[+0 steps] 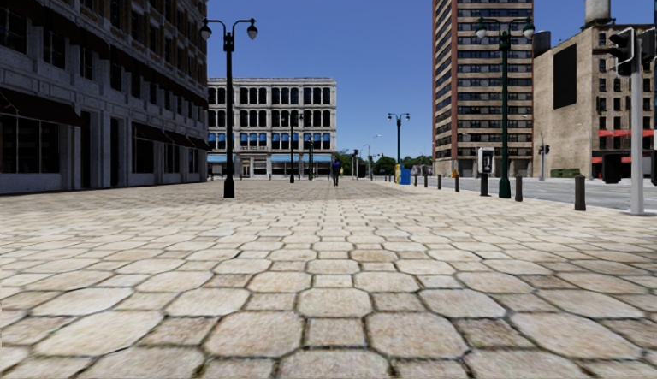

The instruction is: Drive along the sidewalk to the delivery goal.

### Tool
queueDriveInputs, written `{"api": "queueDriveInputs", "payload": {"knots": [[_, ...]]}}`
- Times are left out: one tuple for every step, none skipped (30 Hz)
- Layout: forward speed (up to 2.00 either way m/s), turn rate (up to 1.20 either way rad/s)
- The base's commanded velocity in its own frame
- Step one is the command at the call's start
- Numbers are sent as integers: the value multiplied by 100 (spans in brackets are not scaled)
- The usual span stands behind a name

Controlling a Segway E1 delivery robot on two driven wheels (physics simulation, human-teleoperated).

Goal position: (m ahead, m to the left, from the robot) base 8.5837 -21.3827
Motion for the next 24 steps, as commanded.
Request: {"api": "queueDriveInputs", "payload": {"knots": [[146, 0], [146, 0], [146, 0], [146, 0], [146, 0], [146, 0], [146, 0], [146, 0], [146, 0], [146, 0], [146, -32], [146, -76], [146, -120], [146, -120], [146, -120], [146, -120], [146, -120], [146, -120], [146, -120], [146, -120], [146, -120], [146, -120], [146, -120], [146, -120]]}}
